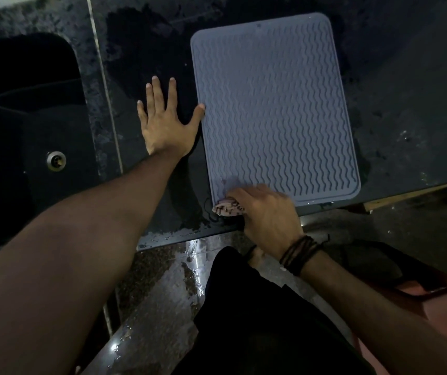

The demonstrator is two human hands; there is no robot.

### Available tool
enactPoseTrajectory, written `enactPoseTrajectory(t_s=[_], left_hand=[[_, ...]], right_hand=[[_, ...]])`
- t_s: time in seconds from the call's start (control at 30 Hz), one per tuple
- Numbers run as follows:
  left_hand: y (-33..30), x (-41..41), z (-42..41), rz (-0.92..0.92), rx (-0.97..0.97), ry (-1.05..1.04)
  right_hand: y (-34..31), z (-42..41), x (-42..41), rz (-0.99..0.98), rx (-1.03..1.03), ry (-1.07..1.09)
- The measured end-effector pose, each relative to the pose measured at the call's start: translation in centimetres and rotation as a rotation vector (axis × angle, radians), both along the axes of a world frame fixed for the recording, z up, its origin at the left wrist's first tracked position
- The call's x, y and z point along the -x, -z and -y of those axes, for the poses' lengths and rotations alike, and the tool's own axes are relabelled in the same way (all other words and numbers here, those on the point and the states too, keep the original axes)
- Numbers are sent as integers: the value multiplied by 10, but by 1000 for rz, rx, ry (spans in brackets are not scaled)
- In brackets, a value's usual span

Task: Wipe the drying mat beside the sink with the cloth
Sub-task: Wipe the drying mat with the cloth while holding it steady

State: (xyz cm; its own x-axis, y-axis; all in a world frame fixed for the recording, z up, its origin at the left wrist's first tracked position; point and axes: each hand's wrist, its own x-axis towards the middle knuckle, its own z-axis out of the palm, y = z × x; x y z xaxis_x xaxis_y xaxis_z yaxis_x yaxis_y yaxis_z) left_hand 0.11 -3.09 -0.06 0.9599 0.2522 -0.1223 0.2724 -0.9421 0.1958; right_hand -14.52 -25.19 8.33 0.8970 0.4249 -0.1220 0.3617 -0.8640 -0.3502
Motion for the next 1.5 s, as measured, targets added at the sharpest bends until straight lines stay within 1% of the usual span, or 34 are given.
enactPoseTrajectory(t_s=[0.1, 0.17, 0.27, 0.37, 0.5, 0.67, 0.77, 0.87, 0.93, 1.03, 1.1, 1.23, 1.37, 1.5], left_hand=[[0, 0, 0, -3, -2, 0], [-1, 0, 0, -6, -2, 0], [-2, 0, 1, -7, -14, -2], [-2, 0, 1, -12, -11, -1], [-1, 1, 0, -8, -6, 2], [0, 0, -1, -6, -4, 1], [1, -1, -1, -5, -7, 2], [0, 0, -1, -11, -11, 2], [-2, 0, -1, -12, -7, 1], [-4, 0, 1, -7, -5, -2], [-5, 0, 2, -15, -3, -6], [-6, 1, 2, -20, 5, 0], [-6, 2, 1, -32, -6, 1], [-6, 1, 2, -26, 0, 0]], right_hand=[[-3, -11, -36, 50, -54, 42], [-1, -22, -66, 87, -38, 50], [9, -32, -96, 71, 5, 45], [14, -28, -86, 74, -1, 40], [10, -14, -40, 76, -34, 15], [5, 0, -1, 17, 45, -24], [-2, 1, -13, -1, 15, 16], [-5, -7, -47, 58, -31, 92], [-2, -14, -73, 78, -28, 119], [6, -22, -93, 63, 20, 89], [10, -20, -86, 56, 23, 72], [10, -7, -41, 79, -3, 65], [9, 9, 5, 36, 27, 48], [-1, 18, 9, 0, 1, 48]])
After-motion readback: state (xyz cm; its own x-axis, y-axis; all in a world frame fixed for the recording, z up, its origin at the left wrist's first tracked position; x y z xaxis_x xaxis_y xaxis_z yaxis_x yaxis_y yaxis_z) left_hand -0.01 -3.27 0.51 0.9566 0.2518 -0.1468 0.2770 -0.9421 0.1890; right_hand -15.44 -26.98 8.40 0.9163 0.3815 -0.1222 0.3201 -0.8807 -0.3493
